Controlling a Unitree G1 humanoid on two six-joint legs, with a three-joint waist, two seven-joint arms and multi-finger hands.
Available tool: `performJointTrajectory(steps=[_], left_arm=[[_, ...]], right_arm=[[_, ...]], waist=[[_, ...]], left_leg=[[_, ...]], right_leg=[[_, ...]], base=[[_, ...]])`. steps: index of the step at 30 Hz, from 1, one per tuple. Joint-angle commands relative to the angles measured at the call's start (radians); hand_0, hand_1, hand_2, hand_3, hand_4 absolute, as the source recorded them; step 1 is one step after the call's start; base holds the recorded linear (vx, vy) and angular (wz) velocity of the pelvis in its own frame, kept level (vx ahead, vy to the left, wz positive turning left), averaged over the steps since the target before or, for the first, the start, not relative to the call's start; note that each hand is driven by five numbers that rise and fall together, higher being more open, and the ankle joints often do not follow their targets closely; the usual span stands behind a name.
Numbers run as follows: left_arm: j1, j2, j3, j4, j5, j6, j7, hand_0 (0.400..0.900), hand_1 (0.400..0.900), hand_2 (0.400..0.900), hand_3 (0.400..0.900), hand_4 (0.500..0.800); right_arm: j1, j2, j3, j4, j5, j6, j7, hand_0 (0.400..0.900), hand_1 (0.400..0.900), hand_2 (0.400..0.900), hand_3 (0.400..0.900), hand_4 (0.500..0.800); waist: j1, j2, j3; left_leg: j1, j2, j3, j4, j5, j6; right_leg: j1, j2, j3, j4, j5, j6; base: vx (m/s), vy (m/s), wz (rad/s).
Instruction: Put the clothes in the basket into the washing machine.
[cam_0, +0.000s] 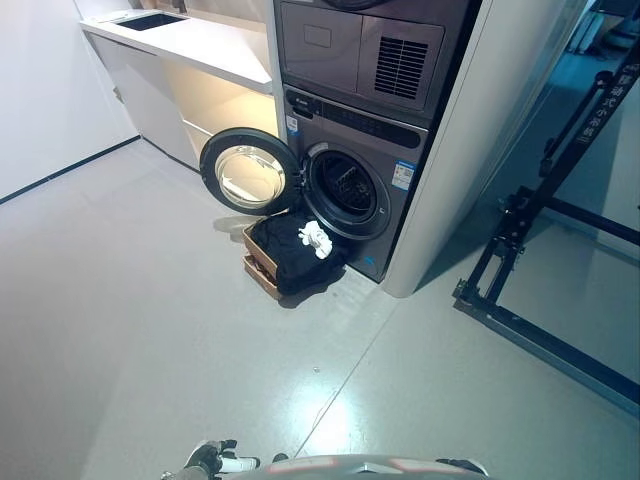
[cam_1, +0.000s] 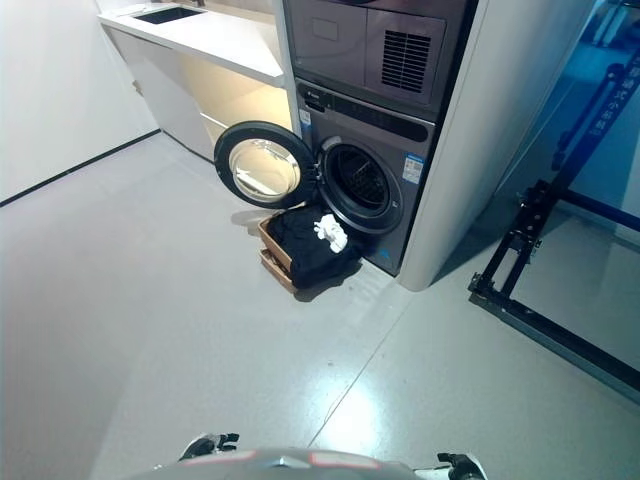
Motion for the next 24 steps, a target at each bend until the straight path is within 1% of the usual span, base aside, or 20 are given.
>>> performJointTrajectory(steps=[1, 12, 16, 17, 18, 19, 20, 21, 22, 23, 24], left_arm=[[-0.034, 0.006, 0.012, 0.064, 0.043, 0.002, 0.013, 0.900, 0.900, 0.900, 0.900, 0.800], [-0.035, 0.006, 0.021, 0.058, 0.023, 0.007, 0.023, 0.900, 0.900, 0.900, 0.900, 0.800], [-0.040, 0.006, 0.030, 0.062, 0.011, 0.015, 0.027, 0.900, 0.900, 0.900, 0.900, 0.800], [-0.045, 0.008, 0.036, 0.064, 0.006, 0.017, 0.029, 0.900, 0.900, 0.900, 0.900, 0.800], [-0.045, 0.008, 0.036, 0.064, 0.006, 0.017, 0.029, 0.900, 0.900, 0.900, 0.900, 0.800], [-0.051, 0.011, 0.043, 0.058, -0.007, 0.017, 0.032, 0.900, 0.900, 0.900, 0.900, 0.800], [-0.053, 0.012, 0.045, 0.056, -0.011, 0.018, 0.033, 0.900, 0.900, 0.900, 0.900, 0.800], [-0.055, 0.012, 0.046, 0.055, -0.013, 0.017, 0.035, 0.900, 0.900, 0.900, 0.900, 0.800], [-0.056, 0.012, 0.046, 0.055, -0.013, 0.017, 0.035, 0.900, 0.900, 0.900, 0.900, 0.800], [-0.061, 0.011, 0.047, 0.047, -0.020, 0.017, 0.038, 0.900, 0.900, 0.900, 0.900, 0.800], [-0.072, 0.007, 0.045, 0.033, -0.033, 0.015, 0.042, 0.900, 0.900, 0.900, 0.900, 0.800]], right_arm=[[-0.036, -0.003, 0.029, 0.034, -0.002, -0.005, -0.006, 0.900, 0.900, 0.900, 0.900, 0.800], [-0.042, -0.007, 0.029, 0.034, 0.004, -0.003, -0.008, 0.900, 0.900, 0.900, 0.900, 0.800], [-0.047, -0.009, 0.023, 0.037, 0.011, 0.000, -0.012, 0.900, 0.900, 0.900, 0.900, 0.800], [-0.050, -0.010, 0.023, 0.042, 0.014, 0.001, -0.011, 0.900, 0.900, 0.900, 0.900, 0.800], [-0.050, -0.010, 0.023, 0.042, 0.015, 0.001, -0.011, 0.900, 0.900, 0.900, 0.900, 0.800], [-0.056, -0.015, 0.020, 0.045, 0.020, 0.000, -0.013, 0.900, 0.900, 0.900, 0.900, 0.800], [-0.059, -0.018, 0.019, 0.045, 0.024, 0.000, -0.013, 0.900, 0.900, 0.900, 0.900, 0.800], [-0.063, -0.019, 0.020, 0.045, 0.028, 0.000, -0.013, 0.900, 0.900, 0.900, 0.900, 0.800], [-0.063, -0.019, 0.020, 0.045, 0.028, 0.000, -0.013, 0.900, 0.900, 0.900, 0.900, 0.800], [-0.065, -0.021, 0.022, 0.044, 0.028, 0.002, -0.015, 0.900, 0.900, 0.900, 0.900, 0.800], [-0.068, -0.032, 0.021, 0.039, 0.033, 0.003, -0.023, 0.900, 0.900, 0.900, 0.900, 0.800]], waist=[[-0.003, -0.017, -0.008], [0.001, -0.014, 0.001], [0.002, -0.016, 0.017], [0.002, -0.022, 0.028], [0.001, -0.022, 0.027], [0.006, -0.035, 0.047], [0.011, -0.042, 0.059], [0.020, -0.052, 0.075], [0.019, -0.050, 0.074], [0.031, -0.059, 0.095], [0.048, -0.071, 0.128]], left_leg=[[-0.016, -0.010, -0.035, -0.002, -0.050, -0.004], [-0.016, -0.005, -0.045, -0.002, -0.045, -0.003], [-0.031, 0.004, -0.051, 0.020, -0.047, -0.001], [-0.055, 0.009, -0.058, 0.067, -0.062, 0.002], [-0.057, 0.009, -0.058, 0.070, -0.064, 0.002], [-0.110, 0.004, -0.070, 0.191, -0.097, 0.006], [-0.147, -0.001, -0.072, 0.265, -0.107, 0.004], [-0.193, 0.000, -0.074, 0.359, -0.094, 0.001], [-0.199, 0.002, -0.076, 0.368, -0.098, 0.001], [-0.252, 0.001, -0.085, 0.475, -0.069, -0.002], [-0.344, -0.014, -0.091, 0.615, -0.020, -0.008]], right_leg=[[0.011, -0.026, 0.008, -0.001, 0.046, 0.055], [0.003, -0.019, 0.015, 0.018, 0.036, 0.046], [-0.019, -0.007, 0.024, 0.050, 0.020, 0.035], [-0.032, -0.002, 0.031, 0.071, 0.008, 0.026], [-0.034, -0.002, 0.031, 0.073, 0.007, 0.026], [-0.044, 0.004, 0.048, 0.102, -0.011, 0.007], [-0.041, 0.006, 0.056, 0.110, -0.020, -0.004], [-0.031, 0.009, 0.061, 0.115, -0.026, -0.017], [-0.033, 0.011, 0.060, 0.116, -0.026, -0.017], [-0.023, 0.014, 0.061, 0.125, -0.032, -0.030], [-0.006, 0.011, 0.050, 0.129, -0.038, -0.046]], base=[[0.00, 0.000, 0.00], [0.00, -0.009, 0.00], [0.00, -0.071, 0.01], [0.00, -0.089, 0.02], [0.01, -0.149, 0.02], [0.01, -0.135, 0.00], [0.03, -0.200, -0.01], [0.02, -0.109, -0.01], [0.04, -0.140, 0.02], [0.04, -0.178, 0.14], [0.08, -0.217, 0.22]])
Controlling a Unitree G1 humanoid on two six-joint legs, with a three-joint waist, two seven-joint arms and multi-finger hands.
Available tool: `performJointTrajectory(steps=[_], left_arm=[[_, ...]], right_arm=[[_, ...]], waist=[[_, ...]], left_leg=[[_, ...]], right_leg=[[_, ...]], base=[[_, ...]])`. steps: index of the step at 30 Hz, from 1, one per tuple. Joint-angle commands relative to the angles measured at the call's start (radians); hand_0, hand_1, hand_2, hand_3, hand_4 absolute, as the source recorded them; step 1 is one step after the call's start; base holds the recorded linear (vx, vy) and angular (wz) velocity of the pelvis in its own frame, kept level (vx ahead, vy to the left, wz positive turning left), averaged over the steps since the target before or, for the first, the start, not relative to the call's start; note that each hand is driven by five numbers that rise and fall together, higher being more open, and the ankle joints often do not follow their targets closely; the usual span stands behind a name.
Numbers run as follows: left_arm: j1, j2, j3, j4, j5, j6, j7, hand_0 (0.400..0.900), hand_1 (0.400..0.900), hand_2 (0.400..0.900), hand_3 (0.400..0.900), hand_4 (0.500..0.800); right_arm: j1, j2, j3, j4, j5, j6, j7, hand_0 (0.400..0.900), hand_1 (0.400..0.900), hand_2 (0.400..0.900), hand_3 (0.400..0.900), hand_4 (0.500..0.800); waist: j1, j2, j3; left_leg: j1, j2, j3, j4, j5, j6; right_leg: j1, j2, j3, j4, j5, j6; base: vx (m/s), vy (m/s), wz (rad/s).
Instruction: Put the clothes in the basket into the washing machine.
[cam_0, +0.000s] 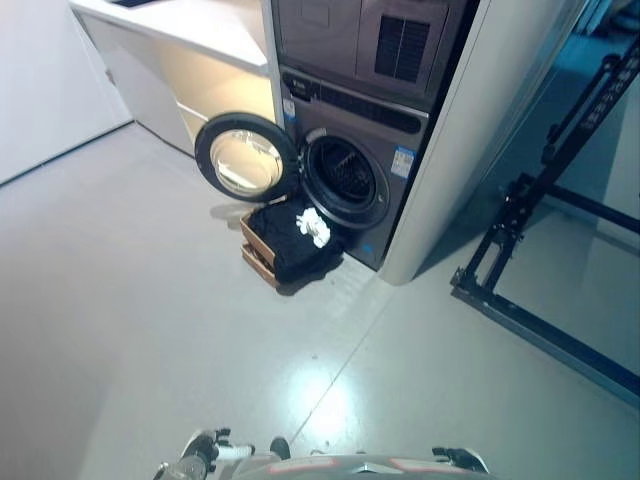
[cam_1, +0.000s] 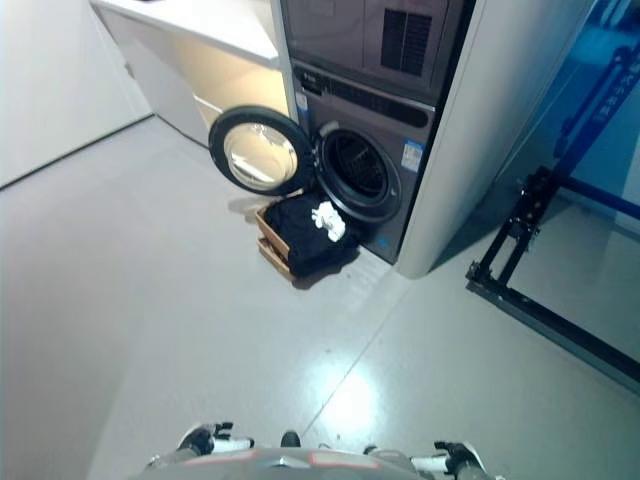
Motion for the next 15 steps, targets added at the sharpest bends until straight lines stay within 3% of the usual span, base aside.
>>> performJointTrajectory(steps=[1, 4, 6, 8, 9, 12, 14, 15], left_arm=[[0.001, -0.017, 0.002, 0.006, -0.026, -0.004, 0.022, 0.900, 0.900, 0.900, 0.900, 0.800], [0.022, -0.017, 0.004, 0.012, -0.028, -0.007, 0.024, 0.900, 0.900, 0.900, 0.900, 0.800], [0.030, -0.014, 0.003, 0.018, -0.028, -0.010, 0.031, 0.900, 0.900, 0.900, 0.900, 0.800], [0.030, -0.013, 0.000, 0.021, -0.028, -0.010, 0.037, 0.900, 0.900, 0.900, 0.900, 0.800], [0.032, -0.016, -0.004, 0.030, -0.020, -0.007, 0.040, 0.900, 0.900, 0.900, 0.900, 0.800], [0.040, -0.014, -0.004, 0.038, -0.011, -0.006, 0.036, 0.900, 0.900, 0.900, 0.900, 0.800], [0.035, -0.010, -0.011, 0.038, -0.007, -0.006, 0.034, 0.900, 0.900, 0.900, 0.900, 0.800], [0.027, -0.003, -0.027, 0.035, 0.003, -0.007, 0.030, 0.900, 0.900, 0.900, 0.900, 0.800]], right_arm=[[-0.006, -0.054, 0.016, 0.010, 0.031, 0.003, -0.027, 0.900, 0.900, 0.900, 0.900, 0.800], [0.001, -0.064, 0.016, 0.016, 0.028, 0.005, -0.034, 0.900, 0.900, 0.900, 0.900, 0.800], [-0.001, -0.067, 0.022, 0.022, 0.025, 0.008, -0.041, 0.900, 0.900, 0.900, 0.900, 0.800], [-0.004, -0.069, 0.023, 0.021, 0.026, 0.006, -0.045, 0.900, 0.900, 0.900, 0.900, 0.800], [-0.008, -0.070, 0.026, 0.021, 0.025, 0.007, -0.049, 0.900, 0.900, 0.900, 0.900, 0.800], [-0.008, -0.062, 0.029, 0.018, 0.008, 0.010, -0.041, 0.900, 0.900, 0.900, 0.900, 0.800], [-0.010, -0.060, 0.028, 0.017, 0.005, 0.011, -0.037, 0.900, 0.900, 0.900, 0.900, 0.800], [0.000, -0.055, 0.023, 0.014, -0.006, 0.011, -0.036, 0.900, 0.900, 0.900, 0.900, 0.800]], waist=[[0.015, -0.040, 0.039], [0.035, -0.024, 0.007], [0.058, 0.000, -0.004], [0.063, -0.004, -0.002], [0.067, 0.001, -0.018], [0.080, 0.000, -0.061], [0.079, -0.010, -0.074], [0.074, -0.028, -0.087]], left_leg=[[-0.235, -0.035, -0.027, 0.341, 0.067, 0.040], [-0.305, -0.013, 0.010, 0.192, 0.064, 0.043], [-0.297, 0.029, -0.014, -0.041, 0.143, 0.018], [-0.291, 0.040, -0.004, -0.146, 0.166, 0.011], [-0.298, 0.065, 0.024, -0.230, 0.195, 0.002], [-0.265, 0.050, 0.002, -0.211, 0.243, 0.010], [-0.261, 0.035, 0.014, -0.189, 0.235, 0.018], [-0.231, -0.005, 0.025, -0.178, 0.205, 0.046]], right_leg=[[0.073, 0.001, -0.005, 0.022, 0.008, 0.001], [0.115, 0.017, -0.002, 0.001, -0.026, 0.009], [0.168, 0.037, 0.022, -0.030, -0.046, 0.028], [0.199, 0.025, 0.030, -0.045, -0.055, 0.039], [0.244, 0.002, 0.044, -0.064, -0.063, 0.069], [0.264, -0.035, 0.070, -0.047, -0.060, 0.101], [0.257, -0.061, 0.074, -0.019, -0.031, 0.118], [0.195, -0.113, 0.090, 0.121, 0.118, 0.142]], base=[[0.16, -0.150, 0.24], [0.33, 0.000, -0.10], [0.43, 0.097, -0.35], [0.37, 0.113, -0.28], [0.41, 0.154, -0.54], [0.47, 0.219, -0.64], [0.34, 0.206, -0.24], [0.35, 0.272, -0.13]])
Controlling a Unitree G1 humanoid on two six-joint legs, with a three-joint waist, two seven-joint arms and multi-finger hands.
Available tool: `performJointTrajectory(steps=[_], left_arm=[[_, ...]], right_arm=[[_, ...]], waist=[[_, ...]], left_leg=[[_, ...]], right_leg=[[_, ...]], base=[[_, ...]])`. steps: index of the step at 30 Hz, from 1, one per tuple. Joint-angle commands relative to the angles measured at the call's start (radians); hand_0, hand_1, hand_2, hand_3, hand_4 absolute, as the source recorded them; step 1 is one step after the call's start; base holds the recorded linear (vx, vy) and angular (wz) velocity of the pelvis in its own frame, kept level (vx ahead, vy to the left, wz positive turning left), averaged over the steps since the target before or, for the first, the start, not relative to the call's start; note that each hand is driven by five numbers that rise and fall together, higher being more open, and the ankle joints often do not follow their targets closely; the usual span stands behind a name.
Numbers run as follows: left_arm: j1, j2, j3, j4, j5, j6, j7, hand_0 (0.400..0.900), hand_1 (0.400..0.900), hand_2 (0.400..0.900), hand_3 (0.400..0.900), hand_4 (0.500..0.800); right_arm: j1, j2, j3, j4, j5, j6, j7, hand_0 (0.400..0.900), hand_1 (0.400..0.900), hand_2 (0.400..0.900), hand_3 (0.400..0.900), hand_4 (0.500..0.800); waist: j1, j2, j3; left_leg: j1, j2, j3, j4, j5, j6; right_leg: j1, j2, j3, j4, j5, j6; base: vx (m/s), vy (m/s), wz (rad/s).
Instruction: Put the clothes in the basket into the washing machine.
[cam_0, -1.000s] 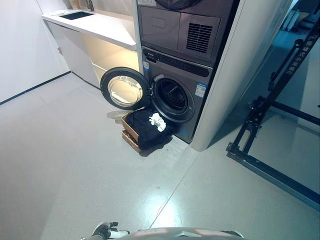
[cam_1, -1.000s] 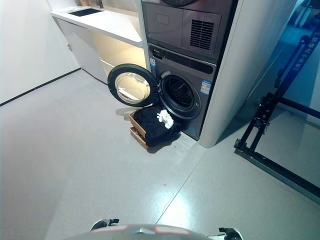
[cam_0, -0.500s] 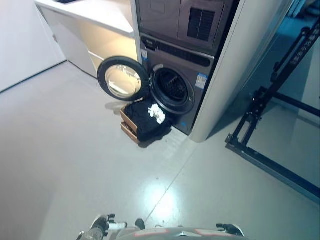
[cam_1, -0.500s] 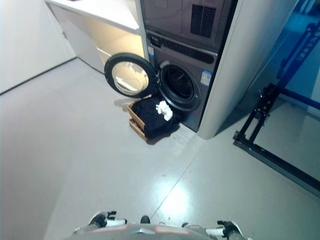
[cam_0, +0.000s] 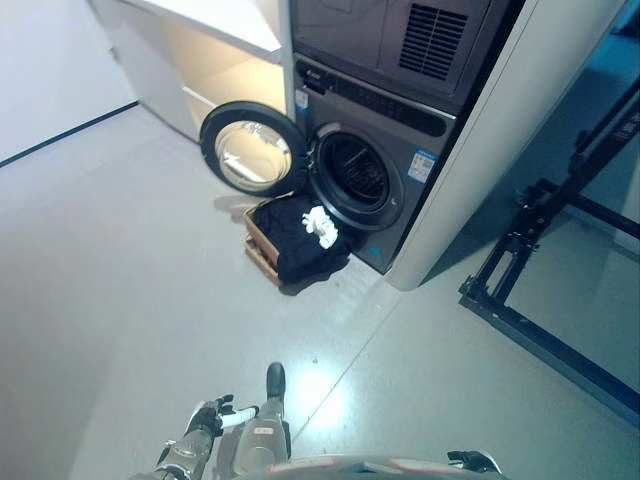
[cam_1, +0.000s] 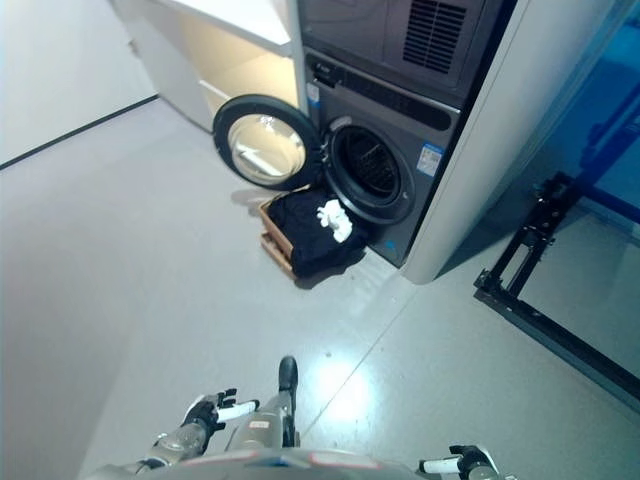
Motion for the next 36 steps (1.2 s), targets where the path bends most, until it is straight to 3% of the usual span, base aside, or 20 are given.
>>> performJointTrajectory(steps=[1, 4, 5, 7, 11, 14, 17, 22, 24, 25, 26, 27, 28, 30, 31, 32, 33, 34, 35, 36], left_arm=[[0.024, 0.031, -0.035, 0.030, 0.049, 0.010, 0.003, 0.900, 0.900, 0.900, 0.900, 0.800], [0.000, 0.048, -0.050, 0.005, 0.044, 0.014, 0.006, 0.900, 0.900, 0.900, 0.900, 0.800], [-0.007, 0.056, -0.054, 0.000, 0.044, 0.016, 0.007, 0.900, 0.900, 0.900, 0.900, 0.800], [-0.014, 0.062, -0.057, -0.004, 0.047, 0.015, 0.003, 0.900, 0.900, 0.900, 0.900, 0.800], [-0.023, 0.059, -0.057, 0.003, 0.056, 0.011, 0.007, 0.900, 0.900, 0.900, 0.900, 0.800], [-0.018, 0.051, -0.051, 0.015, 0.062, 0.008, 0.002, 0.900, 0.900, 0.900, 0.900, 0.800], [-0.020, 0.047, -0.041, 0.022, 0.065, 0.006, -0.004, 0.900, 0.900, 0.900, 0.900, 0.800], [-0.001, 0.021, -0.026, 0.025, 0.064, 0.002, -0.007, 0.900, 0.900, 0.900, 0.900, 0.800], [0.003, 0.016, -0.024, 0.025, 0.061, 0.002, -0.006, 0.900, 0.900, 0.900, 0.900, 0.800], [0.009, 0.008, -0.018, 0.026, 0.059, 0.002, -0.007, 0.900, 0.900, 0.900, 0.900, 0.800], [0.012, 0.002, -0.025, 0.017, 0.063, 0.002, -0.001, 0.900, 0.900, 0.900, 0.900, 0.800], [0.012, 0.003, -0.024, 0.016, 0.063, 0.002, -0.001, 0.900, 0.900, 0.900, 0.900, 0.800], [0.001, 0.001, -0.040, -0.004, 0.069, -0.002, 0.007, 0.900, 0.900, 0.900, 0.900, 0.800], [-0.007, -0.001, -0.044, -0.017, 0.069, -0.008, 0.019, 0.900, 0.900, 0.900, 0.900, 0.800], [-0.010, 0.000, -0.045, -0.022, 0.068, -0.008, 0.022, 0.900, 0.900, 0.900, 0.900, 0.800], [-0.010, 0.019, -0.083, -0.016, 0.093, -0.006, -0.001, 0.900, 0.900, 0.900, 0.900, 0.800], [-0.013, 0.018, -0.081, -0.015, 0.094, -0.006, -0.001, 0.900, 0.900, 0.900, 0.900, 0.800], [-0.018, 0.010, -0.082, -0.029, 0.085, -0.003, 0.029, 0.900, 0.900, 0.900, 0.900, 0.800], [-0.019, 0.013, -0.084, -0.020, 0.087, -0.003, 0.034, 0.900, 0.900, 0.900, 0.900, 0.800], [-0.019, 0.013, -0.083, -0.019, 0.087, -0.003, 0.034, 0.900, 0.900, 0.900, 0.900, 0.800]], right_arm=[[0.003, -0.026, 0.012, -0.041, -0.014, -0.009, -0.011, 0.900, 0.900, 0.900, 0.900, 0.800], [-0.003, -0.030, 0.005, -0.052, -0.005, -0.005, -0.015, 0.900, 0.900, 0.900, 0.900, 0.800], [-0.002, -0.028, 0.005, -0.056, -0.001, -0.005, -0.017, 0.900, 0.900, 0.900, 0.900, 0.800], [0.000, -0.021, 0.001, -0.059, 0.004, -0.009, -0.016, 0.900, 0.900, 0.900, 0.900, 0.800], [0.011, -0.016, -0.008, -0.052, 0.005, -0.008, -0.014, 0.900, 0.900, 0.900, 0.900, 0.800], [0.009, -0.016, -0.013, -0.054, -0.007, -0.006, -0.012, 0.900, 0.900, 0.900, 0.900, 0.800], [0.000, -0.027, -0.014, -0.068, -0.022, -0.006, -0.008, 0.900, 0.900, 0.900, 0.900, 0.800], [-0.015, -0.038, 0.021, -0.091, -0.046, -0.021, -0.003, 0.900, 0.900, 0.900, 0.900, 0.800], [-0.020, -0.041, 0.031, -0.094, -0.054, -0.023, -0.004, 0.900, 0.900, 0.900, 0.900, 0.800], [-0.032, -0.045, 0.049, -0.100, -0.067, -0.023, -0.003, 0.900, 0.900, 0.900, 0.900, 0.800], [-0.059, -0.053, 0.081, -0.125, -0.087, -0.025, -0.008, 0.900, 0.900, 0.900, 0.900, 0.800], [-0.059, -0.053, 0.081, -0.125, -0.087, -0.025, -0.008, 0.900, 0.900, 0.900, 0.900, 0.800], [-0.097, -0.061, 0.124, -0.153, -0.095, -0.030, -0.015, 0.900, 0.900, 0.900, 0.900, 0.800], [-0.119, -0.060, 0.147, -0.167, -0.098, -0.031, -0.015, 0.900, 0.900, 0.900, 0.900, 0.800], [-0.129, -0.063, 0.160, -0.172, -0.101, -0.033, -0.019, 0.900, 0.900, 0.900, 0.900, 0.800], [-0.441, -0.183, 0.230, -0.130, -0.085, -0.004, 0.011, 0.900, 0.900, 0.900, 0.900, 0.800], [-0.446, -0.183, 0.232, -0.127, -0.084, -0.005, 0.012, 0.900, 0.900, 0.900, 0.900, 0.800], [-0.290, -0.112, 0.232, -0.178, -0.081, -0.048, -0.026, 0.900, 0.900, 0.900, 0.900, 0.800], [-0.304, -0.101, 0.227, -0.168, -0.075, -0.037, -0.042, 0.900, 0.900, 0.900, 0.900, 0.800], [-0.305, -0.100, 0.228, -0.167, -0.075, -0.037, -0.043, 0.900, 0.900, 0.900, 0.900, 0.800]], waist=[[-0.002, -0.028, -0.024], [-0.030, 0.001, 0.009], [-0.040, 0.014, 0.024], [-0.064, 0.032, 0.047], [-0.106, 0.044, 0.061], [-0.137, -0.001, 0.067], [-0.158, -0.013, 0.077], [-0.154, -0.011, 0.035], [-0.150, -0.003, 0.035], [-0.145, 0.008, 0.029], [-0.123, -0.004, 0.045], [-0.125, -0.003, 0.043], [-0.086, -0.029, 0.082], [-0.070, -0.035, 0.093], [-0.061, -0.036, 0.098], [0.011, -0.044, 0.083], [0.008, -0.045, 0.085], [0.003, -0.039, 0.088], [0.012, -0.022, 0.083], [0.013, -0.024, 0.088]], left_leg=[[-0.080, -0.055, -0.020, 0.088, -0.052, 0.027], [-0.004, -0.096, -0.036, 0.078, -0.100, 0.074], [0.016, -0.098, -0.044, 0.081, -0.113, 0.085], [0.076, -0.106, -0.069, 0.075, -0.149, 0.099], [0.183, -0.117, -0.129, 0.041, -0.201, 0.084], [0.279, -0.155, -0.157, 0.020, -0.267, 0.073], [0.354, -0.159, -0.177, 0.010, -0.319, 0.063], [0.405, -0.142, -0.209, 0.097, -0.391, 0.044], [0.400, -0.132, -0.207, 0.144, -0.386, 0.032], [0.388, -0.121, -0.206, 0.205, -0.352, 0.012], [0.283, -0.111, -0.183, 0.436, -0.241, -0.025], [0.276, -0.110, -0.184, 0.444, -0.244, -0.026], [0.136, -0.123, -0.174, 0.644, -0.191, -0.035], [0.076, -0.127, -0.160, 0.699, -0.196, -0.026], [0.044, -0.112, -0.138, 0.678, -0.203, -0.017], [-0.015, -0.097, -0.145, 0.585, -0.231, -0.008], [-0.014, -0.100, -0.146, 0.581, -0.227, -0.008], [0.000, -0.027, -0.124, 0.367, -0.222, -0.014], [0.005, 0.006, -0.125, 0.237, -0.168, -0.033], [0.020, 0.004, -0.122, 0.221, -0.161, -0.034]], right_leg=[[-0.029, -0.104, -0.009, 0.310, 0.319, 0.100], [-0.132, -0.111, 0.014, 0.531, 0.484, 0.077], [-0.160, -0.098, 0.018, 0.595, 0.493, 0.069], [-0.257, -0.085, 0.009, 0.671, 0.404, 0.053], [-0.374, -0.093, -0.086, 0.456, 0.275, 0.028], [-0.406, -0.067, -0.145, 0.134, 0.334, 0.067], [-0.435, -0.038, -0.195, 0.000, 0.411, 0.090], [-0.391, -0.004, -0.176, 0.047, 0.371, 0.046], [-0.387, 0.004, -0.185, 0.070, 0.350, 0.031], [-0.372, 0.018, -0.187, 0.085, 0.319, 0.013], [-0.332, 0.014, -0.183, 0.099, 0.292, -0.009], [-0.336, 0.015, -0.184, 0.101, 0.291, -0.010], [-0.298, 0.006, -0.169, 0.095, 0.271, -0.032], [-0.290, 0.005, -0.172, 0.100, 0.258, -0.041], [-0.278, 0.005, -0.175, 0.099, 0.247, -0.040], [-0.233, 0.009, -0.186, 0.080, 0.220, -0.035], [-0.233, 0.007, -0.187, 0.080, 0.220, -0.035], [-0.210, 0.012, -0.186, 0.071, 0.201, -0.014], [-0.196, 0.025, -0.187, 0.065, 0.191, -0.007], [-0.189, 0.023, -0.186, 0.064, 0.190, -0.007]], base=[[0.42, 0.359, -0.11], [0.28, 0.320, 0.18], [0.32, 0.281, 0.37], [0.36, 0.199, 0.43], [0.42, 0.035, 0.45], [0.45, -0.104, 0.32], [0.37, -0.078, 0.27], [0.39, -0.155, 0.36], [0.23, -0.113, 0.15], [0.37, -0.252, 0.28], [0.27, -0.201, 0.22], [0.21, -0.308, 0.15], [0.05, -0.164, 0.07], [0.12, -0.182, 0.08], [0.36, -0.200, 0.15], [0.30, -0.118, 0.12], [0.43, -0.074, 0.13], [0.29, 0.043, 0.06], [0.30, 0.038, 0.02], [0.33, 0.091, 0.04]])
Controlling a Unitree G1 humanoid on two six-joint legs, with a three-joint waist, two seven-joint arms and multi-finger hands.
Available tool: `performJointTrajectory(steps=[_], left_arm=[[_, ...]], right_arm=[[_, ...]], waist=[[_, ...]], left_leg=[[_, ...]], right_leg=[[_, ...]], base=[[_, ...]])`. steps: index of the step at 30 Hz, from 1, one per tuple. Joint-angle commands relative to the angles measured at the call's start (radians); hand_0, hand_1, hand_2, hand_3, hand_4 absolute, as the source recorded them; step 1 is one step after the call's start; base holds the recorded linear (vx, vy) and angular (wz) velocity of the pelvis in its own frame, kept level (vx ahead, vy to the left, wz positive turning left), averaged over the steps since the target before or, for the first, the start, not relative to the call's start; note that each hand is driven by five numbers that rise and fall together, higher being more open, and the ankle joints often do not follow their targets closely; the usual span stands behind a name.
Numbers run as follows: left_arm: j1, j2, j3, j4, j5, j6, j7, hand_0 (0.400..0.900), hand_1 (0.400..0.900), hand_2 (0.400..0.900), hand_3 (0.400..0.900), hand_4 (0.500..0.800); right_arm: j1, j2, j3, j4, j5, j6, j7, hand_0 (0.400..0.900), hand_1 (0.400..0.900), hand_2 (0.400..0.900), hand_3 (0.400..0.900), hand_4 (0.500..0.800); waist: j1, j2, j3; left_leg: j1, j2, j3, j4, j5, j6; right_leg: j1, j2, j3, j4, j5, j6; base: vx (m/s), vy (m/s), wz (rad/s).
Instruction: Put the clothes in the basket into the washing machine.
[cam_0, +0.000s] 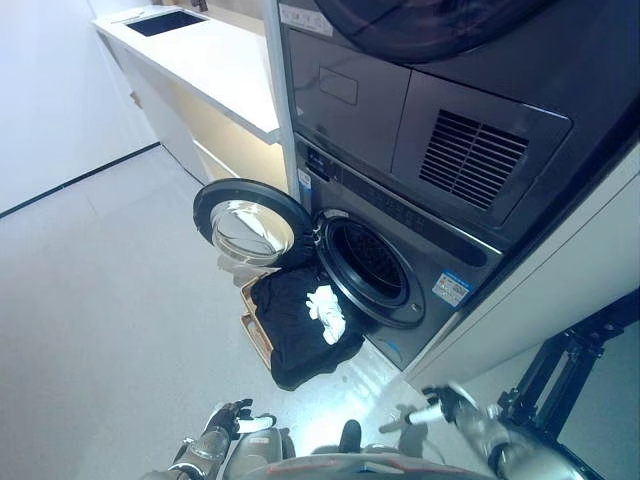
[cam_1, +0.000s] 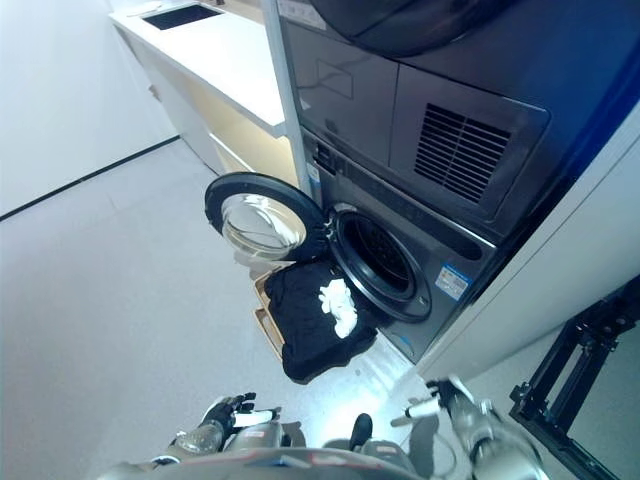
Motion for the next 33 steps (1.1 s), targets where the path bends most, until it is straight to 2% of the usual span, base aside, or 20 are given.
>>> performJointTrajectory(steps=[1, 2, 3, 5, 7, 9, 10, 11, 13, 14, 15, 16, 18, 19, 22, 26, 27, 33], left_arm=[[0.043, 0.069, -0.046, 0.036, 0.038, 0.009, 0.036, 0.900, 0.900, 0.900, 0.900, 0.800], [0.050, 0.076, -0.038, 0.039, 0.031, 0.009, 0.047, 0.900, 0.900, 0.900, 0.900, 0.800], [0.051, 0.076, -0.039, 0.039, 0.031, 0.009, 0.047, 0.900, 0.900, 0.900, 0.900, 0.800], [0.071, 0.071, -0.027, 0.041, 0.040, 0.000, 0.046, 0.900, 0.900, 0.900, 0.900, 0.800], [0.080, 0.080, -0.035, 0.034, 0.046, -0.009, 0.046, 0.900, 0.900, 0.900, 0.900, 0.800], [0.069, 0.100, -0.041, 0.032, 0.047, -0.008, 0.047, 0.900, 0.900, 0.900, 0.900, 0.800], [0.050, 0.118, -0.054, 0.026, 0.039, -0.011, 0.057, 0.900, 0.900, 0.900, 0.900, 0.800], [0.020, 0.133, -0.058, 0.017, 0.020, -0.011, 0.069, 0.900, 0.900, 0.900, 0.900, 0.800], [-0.026, 0.149, -0.058, 0.003, -0.017, -0.017, 0.100, 0.900, 0.900, 0.900, 0.900, 0.800], [-0.046, 0.157, -0.061, -0.003, -0.034, -0.021, 0.112, 0.900, 0.900, 0.900, 0.900, 0.800], [-0.059, 0.161, -0.047, -0.010, -0.039, -0.020, 0.117, 0.900, 0.900, 0.900, 0.900, 0.800], [-0.067, 0.167, -0.038, -0.014, -0.056, -0.024, 0.129, 0.900, 0.900, 0.900, 0.900, 0.800], [-0.081, 0.163, -0.036, -0.024, -0.074, -0.025, 0.153, 0.900, 0.900, 0.900, 0.900, 0.800], [-0.094, 0.159, -0.040, -0.027, -0.087, -0.026, 0.160, 0.900, 0.900, 0.900, 0.900, 0.800], [-0.121, 0.159, -0.071, -0.040, -0.095, -0.030, 0.172, 0.900, 0.900, 0.900, 0.900, 0.800], [-0.135, 0.173, -0.081, -0.063, -0.111, -0.037, 0.189, 0.900, 0.900, 0.900, 0.900, 0.800], [-0.137, 0.179, -0.081, -0.066, -0.113, -0.035, 0.193, 0.900, 0.900, 0.900, 0.900, 0.800], [-0.181, 0.219, -0.066, -0.074, -0.134, -0.038, 0.225, 0.900, 0.900, 0.900, 0.900, 0.800]], right_arm=[[-0.049, -0.002, -0.009, 0.001, 0.019, -0.023, -0.022, 0.900, 0.900, 0.900, 0.900, 0.800], [-0.047, -0.025, -0.009, -0.081, -0.002, -0.013, -0.042, 0.900, 0.900, 0.900, 0.900, 0.800], [-0.045, -0.026, -0.010, -0.084, -0.002, -0.011, -0.042, 0.900, 0.900, 0.900, 0.900, 0.800], [0.007, -0.031, -0.029, -0.049, 0.003, -0.033, -0.023, 0.900, 0.900, 0.900, 0.900, 0.800], [0.026, -0.022, -0.043, -0.059, 0.007, -0.045, -0.019, 0.900, 0.900, 0.900, 0.900, 0.800], [0.026, -0.009, -0.050, -0.084, 0.012, -0.048, -0.015, 0.900, 0.900, 0.900, 0.900, 0.800], [0.002, -0.004, -0.036, -0.130, 0.021, -0.049, -0.016, 0.900, 0.900, 0.900, 0.900, 0.800], [-0.026, 0.005, -0.021, -0.148, 0.031, -0.053, -0.020, 0.900, 0.900, 0.900, 0.900, 0.800], [-0.104, 0.008, 0.006, -0.192, 0.058, -0.055, -0.032, 0.900, 0.900, 0.900, 0.900, 0.800], [-0.136, 0.009, 0.020, -0.208, 0.068, -0.053, -0.037, 0.900, 0.900, 0.900, 0.900, 0.800], [-0.139, 0.006, 0.031, -0.244, 0.069, -0.053, -0.035, 0.900, 0.900, 0.900, 0.900, 0.800], [-0.153, 0.014, 0.045, -0.255, 0.074, -0.052, -0.038, 0.900, 0.900, 0.900, 0.900, 0.800], [-0.181, 0.021, 0.061, -0.265, 0.083, -0.052, -0.048, 0.900, 0.900, 0.900, 0.900, 0.800], [-0.210, 0.021, 0.066, -0.251, 0.088, -0.050, -0.058, 0.900, 0.900, 0.900, 0.900, 0.800], [-0.275, 0.015, 0.084, -0.240, 0.111, -0.047, -0.080, 0.900, 0.900, 0.900, 0.900, 0.800], [-0.345, 0.001, 0.111, -0.232, 0.132, -0.051, -0.100, 0.900, 0.900, 0.900, 0.900, 0.800], [-0.359, -0.006, 0.118, -0.236, 0.139, -0.054, -0.104, 0.900, 0.900, 0.900, 0.900, 0.800], [-0.484, -0.059, 0.153, -0.247, 0.165, -0.064, -0.125, 0.900, 0.900, 0.900, 0.900, 0.800]], waist=[[0.049, 0.001, 0.021], [0.045, 0.007, 0.023], [0.047, 0.007, 0.025], [0.054, 0.028, 0.009], [0.059, 0.023, 0.003], [0.056, 0.025, 0.018], [0.041, 0.021, 0.061], [0.033, 0.031, 0.092], [0.039, 0.016, 0.134], [0.032, 0.011, 0.153], [0.016, 0.001, 0.159], [0.030, -0.007, 0.173], [0.044, -0.018, 0.177], [0.049, -0.016, 0.182], [0.054, -0.012, 0.203], [0.075, -0.010, 0.230], [0.078, -0.014, 0.239], [0.110, -0.018, 0.285]], left_leg=[[0.003, 0.065, 0.032, -0.357, 0.197, 0.026], [0.006, 0.076, 0.058, -0.403, 0.218, 0.016], [0.011, 0.076, 0.061, -0.408, 0.220, 0.016], [0.018, 0.072, 0.031, -0.416, 0.234, 0.015], [0.002, 0.052, 0.031, -0.357, 0.224, 0.029], [0.007, 0.033, 0.043, -0.338, 0.195, 0.058], [-0.006, 0.019, 0.053, -0.316, 0.183, 0.073], [-0.021, 0.025, 0.050, -0.309, 0.182, 0.072], [-0.051, 0.015, 0.067, -0.311, 0.174, 0.067], [-0.067, 0.018, 0.076, -0.310, 0.172, 0.063], [-0.091, 0.010, 0.057, -0.285, 0.170, 0.064], [-0.101, 0.011, 0.061, -0.278, 0.170, 0.065], [-0.124, 0.014, 0.049, -0.289, 0.167, 0.056], [-0.151, 0.017, 0.046, -0.295, 0.199, 0.057], [-0.203, 0.017, 0.025, -0.286, 0.212, 0.053], [-0.275, 0.015, 0.000, -0.243, 0.207, 0.049], [-0.283, 0.010, -0.008, -0.225, 0.179, 0.040], [-0.423, -0.001, -0.032, -0.123, 0.162, 0.031]], right_leg=[[0.040, -0.006, 0.093, 0.126, -0.109, 0.135], [0.055, -0.007, 0.100, 0.123, -0.121, 0.143], [0.057, -0.008, 0.102, 0.123, -0.122, 0.144], [0.100, -0.017, 0.129, 0.126, -0.148, 0.163], [0.105, -0.044, 0.130, 0.165, -0.160, 0.176], [0.015, -0.084, 0.132, 0.360, -0.138, 0.193], [-0.068, -0.113, 0.152, 0.441, -0.090, 0.204], [-0.135, -0.109, 0.160, 0.449, -0.085, 0.196], [-0.219, -0.136, 0.086, 0.342, -0.039, 0.176], [-0.252, -0.147, 0.068, 0.291, -0.011, 0.176], [-0.241, -0.128, 0.117, 0.278, -0.026, 0.184], [-0.264, -0.127, 0.113, 0.288, -0.020, 0.176], [-0.278, -0.126, 0.091, 0.287, -0.045, 0.180], [-0.294, -0.125, 0.073, 0.280, -0.031, 0.173], [-0.327, -0.127, 0.046, 0.300, -0.050, 0.169], [-0.377, -0.141, 0.019, 0.342, -0.074, 0.165], [-0.385, -0.144, 0.025, 0.366, -0.107, 0.171], [-0.505, -0.159, 0.013, 0.503, -0.161, 0.160]], base=[[0.31, 0.098, -0.08], [0.30, 0.104, -0.08], [0.30, 0.160, -0.58], [0.37, 0.213, -0.70], [0.27, 0.214, -0.30], [0.08, 0.234, -0.12], [-0.19, 0.191, -0.09], [-0.30, 0.114, -0.19], [-0.26, 0.025, -0.28], [-0.10, -0.027, 0.17], [-0.05, -0.030, 0.19], [0.01, -0.048, 0.26], [-0.01, -0.049, 0.04], [-0.04, -0.056, 0.19], [-0.04, -0.065, 0.34], [0.00, -0.058, 0.16], [0.03, -0.098, 0.26], [-0.01, -0.050, 0.23]])
